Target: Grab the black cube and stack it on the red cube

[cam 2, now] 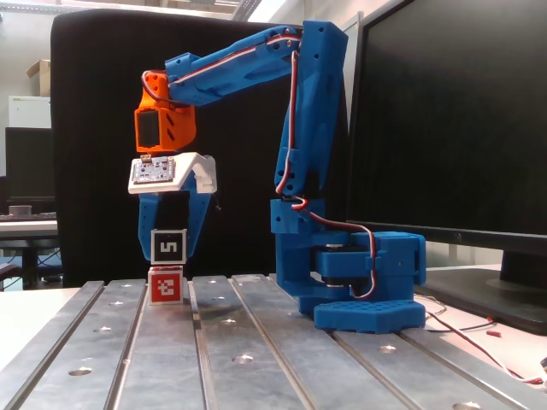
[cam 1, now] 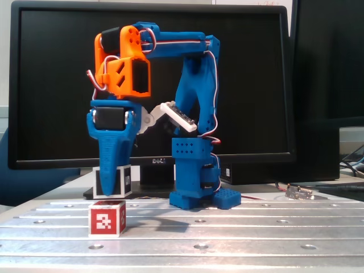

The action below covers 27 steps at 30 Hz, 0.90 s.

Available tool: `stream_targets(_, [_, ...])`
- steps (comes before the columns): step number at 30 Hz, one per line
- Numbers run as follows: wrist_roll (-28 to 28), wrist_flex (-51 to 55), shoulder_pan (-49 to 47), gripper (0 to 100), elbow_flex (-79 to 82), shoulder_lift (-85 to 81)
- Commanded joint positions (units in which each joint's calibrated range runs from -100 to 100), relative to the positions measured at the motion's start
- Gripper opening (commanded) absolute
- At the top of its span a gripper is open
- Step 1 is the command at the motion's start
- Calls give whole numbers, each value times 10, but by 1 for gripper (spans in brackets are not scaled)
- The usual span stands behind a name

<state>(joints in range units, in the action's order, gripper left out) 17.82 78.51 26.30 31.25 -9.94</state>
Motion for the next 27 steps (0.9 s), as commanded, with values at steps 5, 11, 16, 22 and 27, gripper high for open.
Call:
stream_targets(5, [2, -3, 1, 15, -18, -2])
stream_targets(11, [3, -3, -1, 15, -18, 2])
stream_targets(16, [3, 16, -1, 15, -59, 38])
stream_targets(22, [5, 22, -1, 15, -80, 50])
stream_targets(27, [5, 24, -10, 15, -80, 49])
